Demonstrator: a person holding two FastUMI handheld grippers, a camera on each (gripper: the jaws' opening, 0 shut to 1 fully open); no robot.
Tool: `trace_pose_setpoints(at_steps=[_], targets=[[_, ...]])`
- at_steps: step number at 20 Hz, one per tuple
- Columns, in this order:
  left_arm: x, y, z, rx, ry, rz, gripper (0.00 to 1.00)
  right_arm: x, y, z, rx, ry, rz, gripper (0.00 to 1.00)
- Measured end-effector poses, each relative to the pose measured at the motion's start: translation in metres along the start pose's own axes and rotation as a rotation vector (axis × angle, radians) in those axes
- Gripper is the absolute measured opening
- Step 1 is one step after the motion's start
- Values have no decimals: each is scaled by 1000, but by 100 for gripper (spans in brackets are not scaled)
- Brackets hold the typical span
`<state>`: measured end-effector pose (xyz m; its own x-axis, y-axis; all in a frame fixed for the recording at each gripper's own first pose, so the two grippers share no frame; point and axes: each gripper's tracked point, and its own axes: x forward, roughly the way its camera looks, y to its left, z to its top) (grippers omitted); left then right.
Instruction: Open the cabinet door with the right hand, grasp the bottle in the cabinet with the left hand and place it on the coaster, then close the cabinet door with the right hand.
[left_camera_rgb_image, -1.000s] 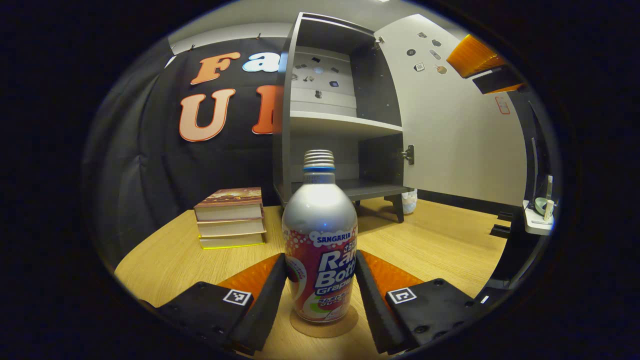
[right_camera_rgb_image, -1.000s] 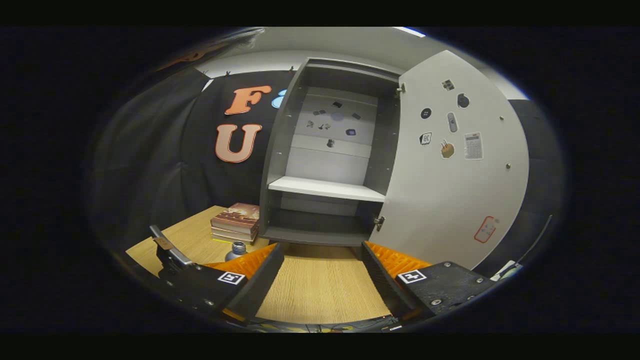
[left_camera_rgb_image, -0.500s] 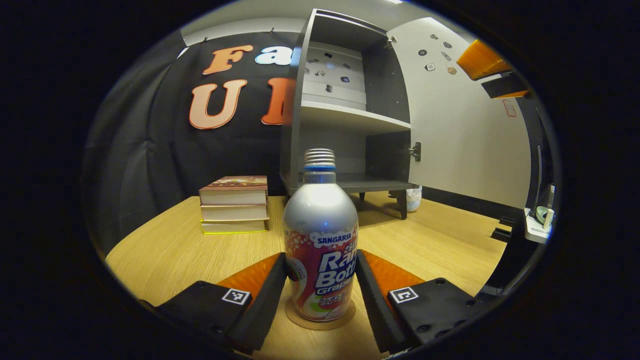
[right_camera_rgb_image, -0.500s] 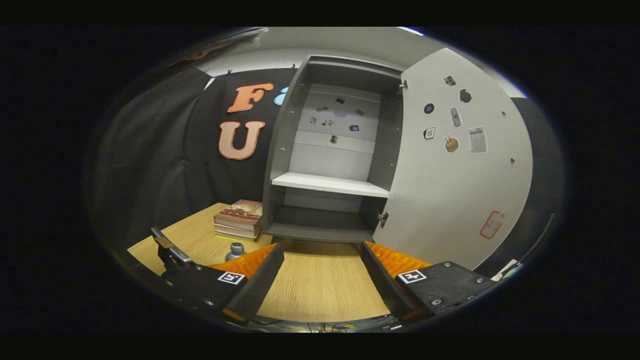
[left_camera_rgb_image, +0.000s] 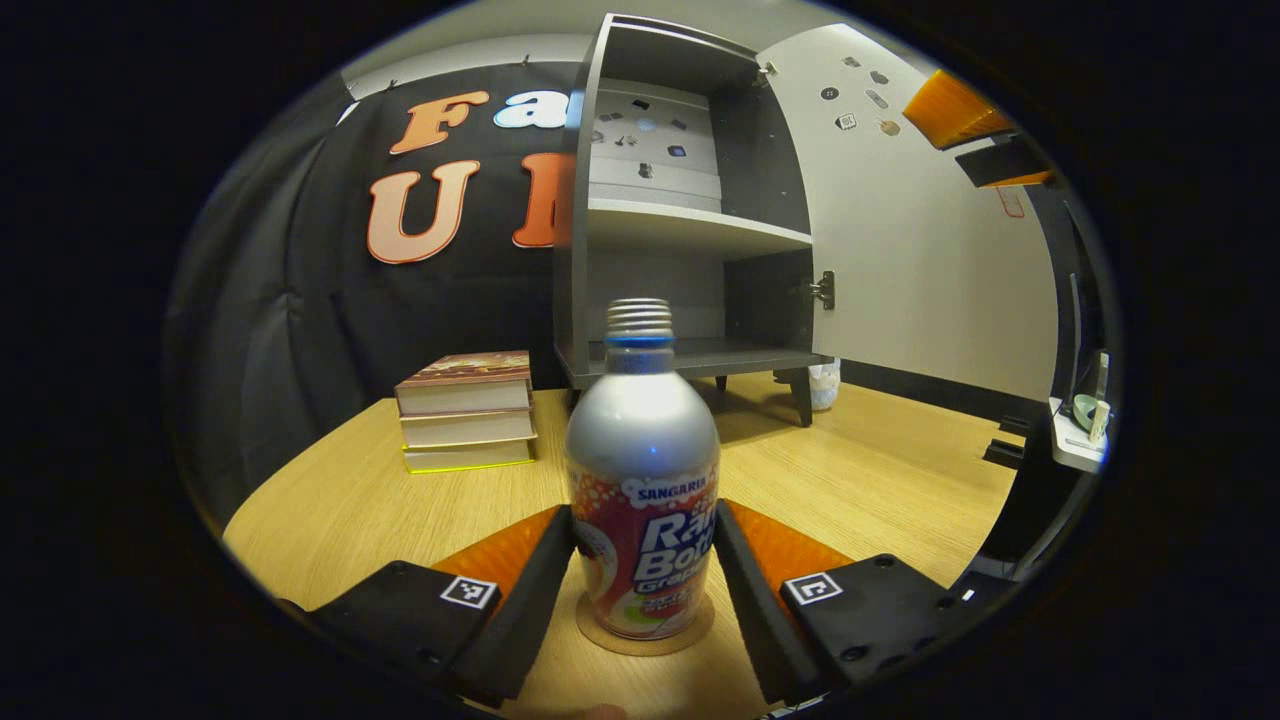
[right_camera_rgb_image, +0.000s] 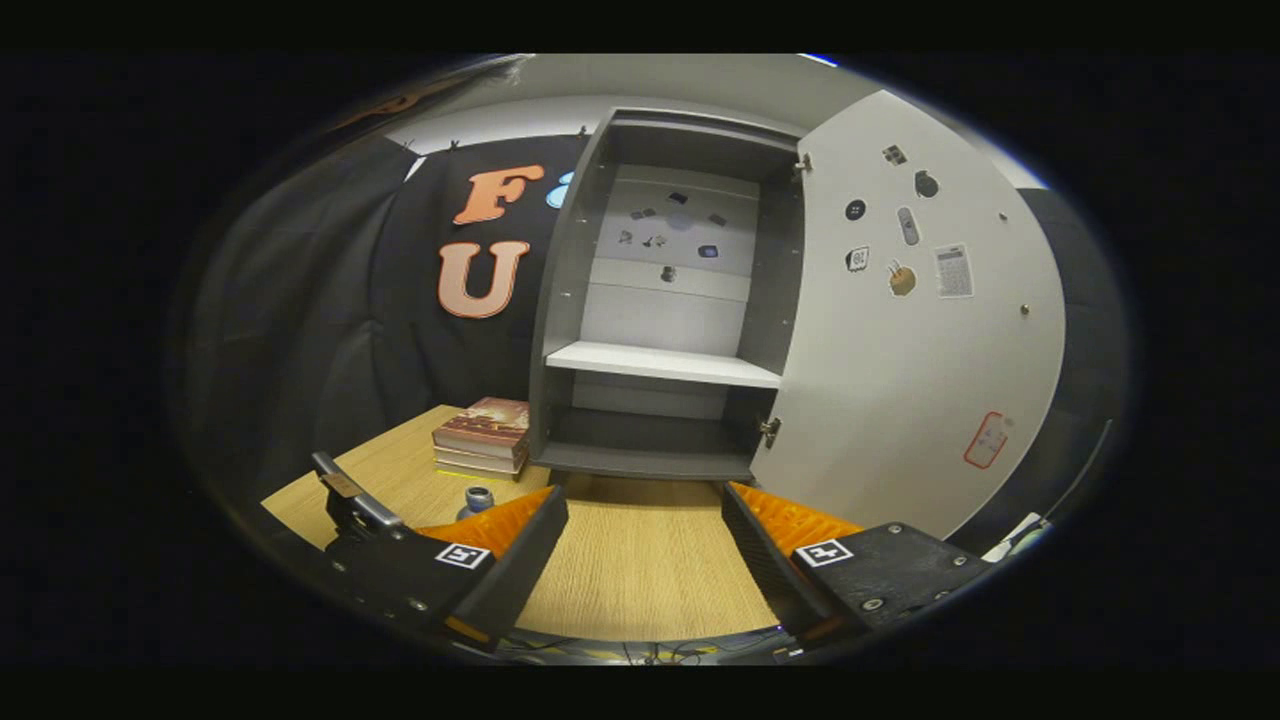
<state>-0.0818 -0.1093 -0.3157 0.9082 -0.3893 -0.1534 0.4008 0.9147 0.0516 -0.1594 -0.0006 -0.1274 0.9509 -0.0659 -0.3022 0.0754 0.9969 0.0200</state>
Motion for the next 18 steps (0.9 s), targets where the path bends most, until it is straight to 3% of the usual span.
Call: trace_pose_setpoints(at_steps=[9,14,18], targets=[[11,-2,50,30,-70,-29,93,-26,-16,24,5,-41,-73,95],[11,-1,104,18,-131,-40,93,-56,-49,52,6,-97,-180,95],[1,2,152,4,-173,-11,93,-69,-87,69,7,-137,-224,95]])
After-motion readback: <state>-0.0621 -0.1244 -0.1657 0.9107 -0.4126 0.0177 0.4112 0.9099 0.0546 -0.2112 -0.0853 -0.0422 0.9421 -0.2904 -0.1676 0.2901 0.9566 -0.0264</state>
